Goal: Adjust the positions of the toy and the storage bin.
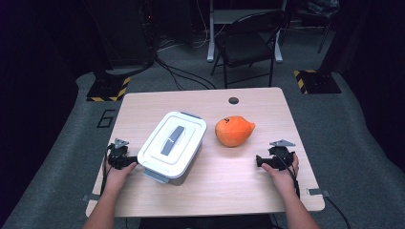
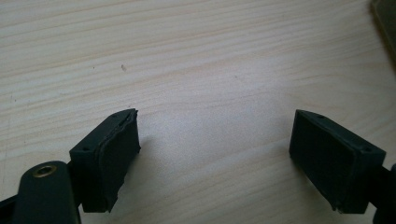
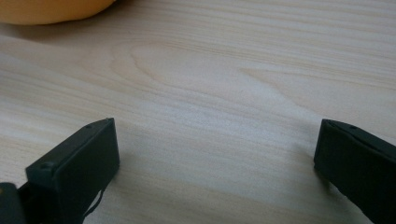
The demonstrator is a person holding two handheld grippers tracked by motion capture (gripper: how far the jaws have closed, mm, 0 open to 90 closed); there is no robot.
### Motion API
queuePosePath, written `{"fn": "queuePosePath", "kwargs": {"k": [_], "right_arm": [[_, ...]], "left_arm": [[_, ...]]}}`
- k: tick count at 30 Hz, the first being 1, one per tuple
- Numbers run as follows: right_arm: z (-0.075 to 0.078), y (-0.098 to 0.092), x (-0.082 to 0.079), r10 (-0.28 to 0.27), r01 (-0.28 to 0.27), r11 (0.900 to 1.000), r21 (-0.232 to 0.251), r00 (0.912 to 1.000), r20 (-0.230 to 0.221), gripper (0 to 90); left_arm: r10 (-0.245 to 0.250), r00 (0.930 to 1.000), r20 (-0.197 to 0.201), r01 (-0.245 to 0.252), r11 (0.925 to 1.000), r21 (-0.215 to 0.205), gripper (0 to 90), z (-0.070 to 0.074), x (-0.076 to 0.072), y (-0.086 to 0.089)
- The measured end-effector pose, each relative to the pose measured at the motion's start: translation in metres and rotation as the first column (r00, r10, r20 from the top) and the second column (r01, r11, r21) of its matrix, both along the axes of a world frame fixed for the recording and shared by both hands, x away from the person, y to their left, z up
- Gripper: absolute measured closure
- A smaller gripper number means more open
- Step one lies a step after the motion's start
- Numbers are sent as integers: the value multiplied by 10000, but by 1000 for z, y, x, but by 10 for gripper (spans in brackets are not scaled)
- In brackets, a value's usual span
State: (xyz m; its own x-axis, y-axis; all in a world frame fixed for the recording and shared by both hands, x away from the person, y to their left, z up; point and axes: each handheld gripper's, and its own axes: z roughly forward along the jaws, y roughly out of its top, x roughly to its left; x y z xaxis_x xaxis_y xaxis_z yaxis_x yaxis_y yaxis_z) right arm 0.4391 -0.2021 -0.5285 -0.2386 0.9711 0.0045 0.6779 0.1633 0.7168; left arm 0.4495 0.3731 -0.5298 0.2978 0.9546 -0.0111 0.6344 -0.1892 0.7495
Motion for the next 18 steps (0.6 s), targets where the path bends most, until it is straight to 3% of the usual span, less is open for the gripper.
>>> {"fn": "queuePosePath", "kwargs": {"k": [18], "right_arm": [[0,0,0,-27,27,10000,13,10000,-24,0]], "left_arm": [[96,10000,13,-96,10000,-26,191,0,-2,-2]]}}
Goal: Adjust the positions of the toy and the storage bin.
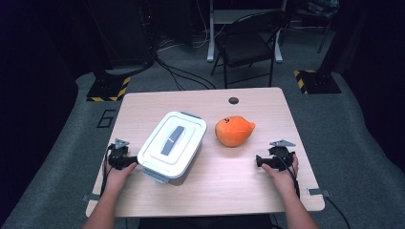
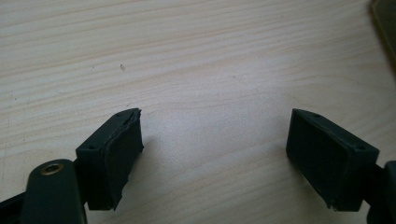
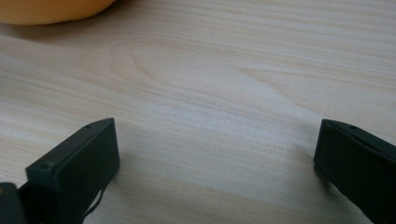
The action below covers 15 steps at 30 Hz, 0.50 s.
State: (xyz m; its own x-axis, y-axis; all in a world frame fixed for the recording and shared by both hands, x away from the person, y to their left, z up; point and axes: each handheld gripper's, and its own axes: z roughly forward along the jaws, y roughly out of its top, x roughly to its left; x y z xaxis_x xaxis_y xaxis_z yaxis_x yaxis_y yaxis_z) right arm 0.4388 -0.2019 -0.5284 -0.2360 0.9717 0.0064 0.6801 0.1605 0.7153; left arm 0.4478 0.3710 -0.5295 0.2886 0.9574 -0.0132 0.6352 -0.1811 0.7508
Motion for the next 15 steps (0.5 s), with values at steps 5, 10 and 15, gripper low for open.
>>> {"fn": "queuePosePath", "kwargs": {"k": [5,10,15], "right_arm": [[0,0,0,2,-2,10000,-2,10000,0,0],[0,0,0,2,-2,10000,-3,10000,3,0],[0,0,0,-1,1,10000,2,10000,0,0]], "left_arm": [[31,10000,-7,-31,10000,-39,231,1,0,0],[-46,9999,-161,46,10000,-48,353,4,-2,0],[-155,9994,-300,152,9998,-100,408,14,-5,-1]]}}
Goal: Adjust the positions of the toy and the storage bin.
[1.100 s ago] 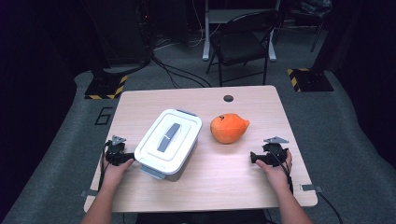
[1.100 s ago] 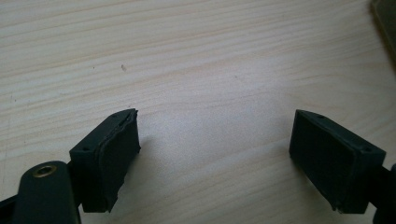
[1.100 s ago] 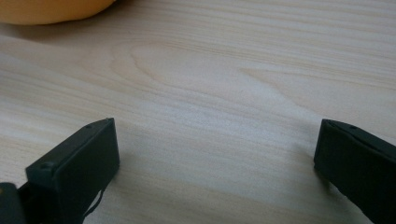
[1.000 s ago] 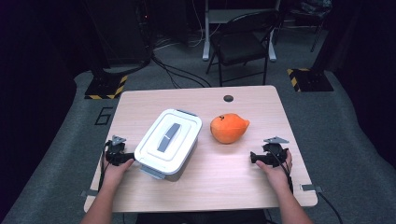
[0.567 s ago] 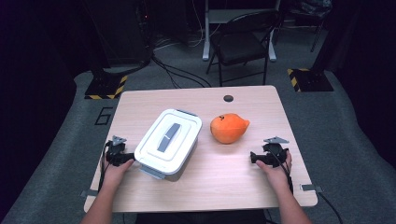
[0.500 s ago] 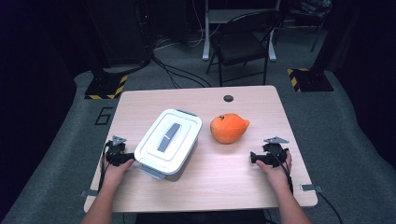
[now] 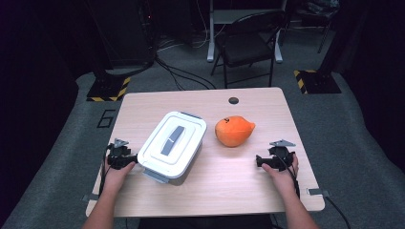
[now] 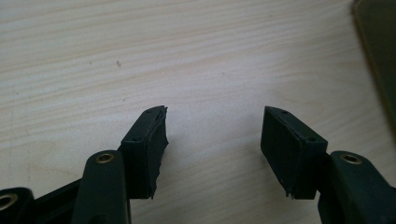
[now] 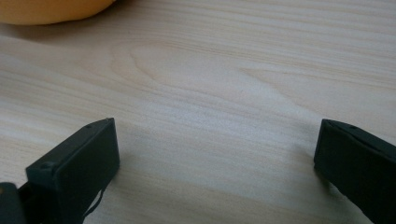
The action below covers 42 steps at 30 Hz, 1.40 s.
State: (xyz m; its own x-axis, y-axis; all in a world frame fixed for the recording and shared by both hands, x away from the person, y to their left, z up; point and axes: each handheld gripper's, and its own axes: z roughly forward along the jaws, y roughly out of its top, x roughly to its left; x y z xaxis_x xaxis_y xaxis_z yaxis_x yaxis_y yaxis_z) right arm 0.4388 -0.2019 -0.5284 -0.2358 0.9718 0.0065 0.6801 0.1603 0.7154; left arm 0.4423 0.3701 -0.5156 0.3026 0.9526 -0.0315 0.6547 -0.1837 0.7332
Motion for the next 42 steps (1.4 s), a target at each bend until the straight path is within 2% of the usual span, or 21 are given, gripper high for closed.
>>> {"fn": "queuePosePath", "kwargs": {"k": [3,6,10,11,12,14,15,16,25,30,31,36,37,42], "right_arm": [[0,0,0,5,-5,10000,-5,10000,4,0],[0,0,0,1,-1,10000,-2,10000,-2,0],[0,0,0,-1,1,10000,-2,10000,1,0],[0,0,0,-3,3,10000,-2,10000,4,0],[0,0,0,-3,3,10000,-2,10000,4,0],[0,0,0,13,-13,10000,-13,10000,20,0],[0,0,0,-1,1,10000,-6,10000,11,0],[0,0,0,13,-13,10000,-17,10000,28,0],[0,0,0,-7,7,10000,-10,10000,27,0],[0,0,0,-11,11,10000,-9,10000,25,0],[0,0,0,-15,15,10000,-7,10000,28,0],[0,0,0,-9,9,10000,-12,10000,26,0],[0,0,0,-9,9,10000,-13,10000,32,0],[0,0,0,4,-4,10000,-21,10000,31,0]], "left_arm": [[1,10000,-23,-1,10000,-18,424,10,-3,-1],[101,9998,-182,-106,9996,-246,435,19,-6,-1],[173,9999,-4,-173,9996,-218,451,30,-10,0],[105,9999,112,-103,9997,-231,457,38,-12,0],[105,9999,112,-103,9997,-231,465,38,-12,0],[199,9998,65,-195,9985,-521,465,44,-14,1],[178,9997,140,-169,9981,-595,471,51,-15,1],[178,9997,140,-169,9981,-595,473,51,-15,1],[-309,9994,170,325,9936,-1082,509,76,-19,-3],[-560,9984,95,568,9923,-1098,521,86,-19,-5],[-698,9975,-101,682,9911,-1144,524,92,-19,-5],[-804,9968,-20,798,9918,-1001,522,106,-20,-7],[-886,9961,-45,877,9910,-1014,522,113,-21,-8],[-1124,9936,-103,1109,9889,-985,536,126,-22,-12]]}}
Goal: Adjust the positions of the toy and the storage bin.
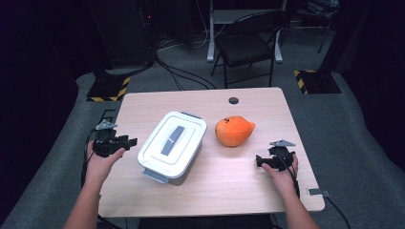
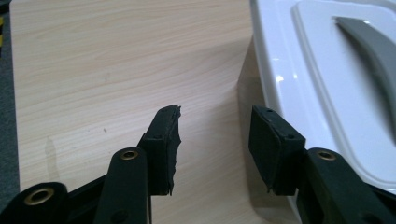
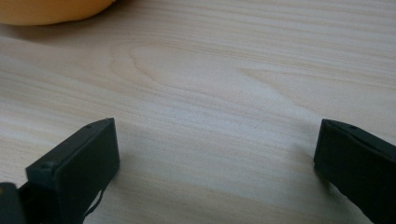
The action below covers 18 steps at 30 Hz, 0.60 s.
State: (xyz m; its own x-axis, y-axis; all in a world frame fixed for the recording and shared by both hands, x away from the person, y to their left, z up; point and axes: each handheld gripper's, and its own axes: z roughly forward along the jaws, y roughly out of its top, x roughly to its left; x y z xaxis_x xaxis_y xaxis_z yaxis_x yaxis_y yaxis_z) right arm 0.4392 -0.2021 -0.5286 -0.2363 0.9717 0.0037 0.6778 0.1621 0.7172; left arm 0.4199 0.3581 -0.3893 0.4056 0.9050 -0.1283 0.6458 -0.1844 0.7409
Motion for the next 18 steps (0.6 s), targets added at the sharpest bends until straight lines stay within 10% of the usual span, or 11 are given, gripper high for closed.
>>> {"fn": "queuePosePath", "kwargs": {"k": [18], "right_arm": [[0,0,0,-13,13,10000,12,10000,-2,0]], "left_arm": [[-733,9972,-155,738,9966,360,494,33,1,-34]]}}
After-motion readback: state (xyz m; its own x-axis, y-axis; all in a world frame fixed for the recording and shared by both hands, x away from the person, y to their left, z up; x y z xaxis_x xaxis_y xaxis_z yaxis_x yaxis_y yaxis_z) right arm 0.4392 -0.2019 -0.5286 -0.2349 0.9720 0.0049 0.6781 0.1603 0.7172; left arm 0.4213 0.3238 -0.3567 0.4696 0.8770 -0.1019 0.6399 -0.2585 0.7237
